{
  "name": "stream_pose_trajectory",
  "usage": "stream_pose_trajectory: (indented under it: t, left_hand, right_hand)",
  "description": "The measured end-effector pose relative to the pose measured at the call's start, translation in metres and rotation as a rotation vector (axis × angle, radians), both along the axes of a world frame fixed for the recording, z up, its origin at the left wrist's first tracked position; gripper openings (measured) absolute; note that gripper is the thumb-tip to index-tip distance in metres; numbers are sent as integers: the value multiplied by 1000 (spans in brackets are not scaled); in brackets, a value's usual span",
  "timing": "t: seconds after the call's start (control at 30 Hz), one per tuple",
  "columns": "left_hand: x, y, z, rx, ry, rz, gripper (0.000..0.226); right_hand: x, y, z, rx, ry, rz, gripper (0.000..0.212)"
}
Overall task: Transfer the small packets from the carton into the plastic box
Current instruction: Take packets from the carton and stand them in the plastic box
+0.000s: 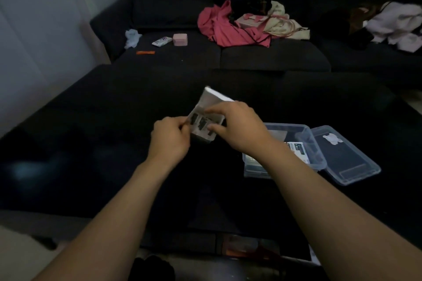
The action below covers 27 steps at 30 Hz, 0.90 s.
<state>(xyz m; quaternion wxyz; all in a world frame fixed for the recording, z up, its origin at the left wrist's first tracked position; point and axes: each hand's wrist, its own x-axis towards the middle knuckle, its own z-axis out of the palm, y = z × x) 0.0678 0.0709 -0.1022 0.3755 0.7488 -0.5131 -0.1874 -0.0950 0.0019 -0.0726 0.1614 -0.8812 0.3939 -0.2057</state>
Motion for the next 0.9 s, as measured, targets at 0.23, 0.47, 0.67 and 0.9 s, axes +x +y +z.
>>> stream_pose_trajectory:
  t: [0.23, 0.47, 0.67, 0.9]
  left_hand:
    - [-3, 9, 10, -277, -151, 32, 36]
    - [-4, 12, 9, -304, -133, -7, 33]
    - [-11, 13, 10, -278, -154, -17, 31]
    - [-14, 10, 9, -267, -181, 2, 32]
  right_hand:
    - [8, 6, -1, -86, 32, -120, 61]
    - [17, 11, -1, -43, -34, -124, 49]
    - [22, 12, -5, -52, 39, -174, 46]
    - [20, 11, -9, -140, 48, -208, 23]
